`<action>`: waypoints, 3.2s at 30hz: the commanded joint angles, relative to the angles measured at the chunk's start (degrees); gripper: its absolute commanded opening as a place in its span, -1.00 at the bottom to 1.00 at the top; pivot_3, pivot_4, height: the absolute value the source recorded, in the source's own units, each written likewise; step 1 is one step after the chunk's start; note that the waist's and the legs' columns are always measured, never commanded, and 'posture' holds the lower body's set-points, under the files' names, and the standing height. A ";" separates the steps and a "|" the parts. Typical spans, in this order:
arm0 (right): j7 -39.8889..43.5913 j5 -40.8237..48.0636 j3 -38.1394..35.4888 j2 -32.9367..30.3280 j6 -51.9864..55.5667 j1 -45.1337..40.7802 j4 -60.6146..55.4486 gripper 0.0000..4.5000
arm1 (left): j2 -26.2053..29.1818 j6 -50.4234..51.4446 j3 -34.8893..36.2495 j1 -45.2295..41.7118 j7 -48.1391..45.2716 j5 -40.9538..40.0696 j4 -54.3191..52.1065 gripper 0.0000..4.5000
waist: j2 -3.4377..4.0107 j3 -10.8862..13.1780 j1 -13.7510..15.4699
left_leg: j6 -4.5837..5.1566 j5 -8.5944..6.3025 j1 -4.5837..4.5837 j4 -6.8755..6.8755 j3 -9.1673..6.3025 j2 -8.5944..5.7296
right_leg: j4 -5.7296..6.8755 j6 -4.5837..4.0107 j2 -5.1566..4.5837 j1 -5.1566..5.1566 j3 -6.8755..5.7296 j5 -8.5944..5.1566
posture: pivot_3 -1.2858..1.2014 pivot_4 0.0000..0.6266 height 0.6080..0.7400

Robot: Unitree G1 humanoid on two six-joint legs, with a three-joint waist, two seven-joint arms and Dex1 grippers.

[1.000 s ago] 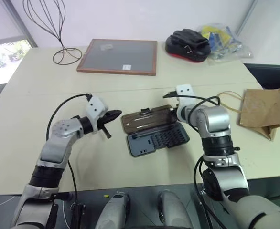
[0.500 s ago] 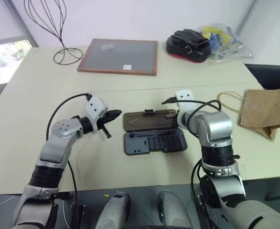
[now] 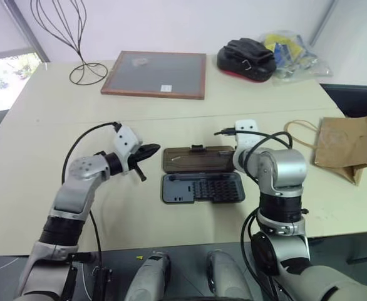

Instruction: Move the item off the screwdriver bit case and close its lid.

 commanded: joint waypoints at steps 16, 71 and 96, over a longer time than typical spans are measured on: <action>1.10 1.93 2.75 2.24 0.39 0.78 -3.05 -0.99 | 0.57 -1.01 1.06 -0.39 0.24 -0.21 -1.32 -1.00 | 0.00 0.00 -0.10 | -0.01 0.00 0.00 -0.01 0.00 0.01 | 0.01 0.00 0.00 -0.02 0.00 0.00 | 0.03 -0.52 0.90; 69.72 5.64 27.73 -33.37 -59.52 -16.35 29.08 0.96 | 8.81 8.10 -10.96 2.83 -23.69 -7.58 -3.83 -1.00 | 0.00 0.11 -0.08 | 0.00 0.00 -0.04 0.03 0.07 0.03 | -0.12 0.00 0.01 0.05 -0.03 -0.01 | 0.03 -0.52 0.90; 68.41 -7.52 27.15 -21.31 -82.90 -25.88 73.50 0.96 | 6.04 2.88 -12.19 2.82 -24.07 -3.19 1.77 -1.00 | 0.04 0.07 -0.07 | -0.10 0.05 0.07 0.01 0.00 -0.01 | -0.04 -0.01 0.01 0.08 -0.03 0.01 | 0.03 -0.52 0.90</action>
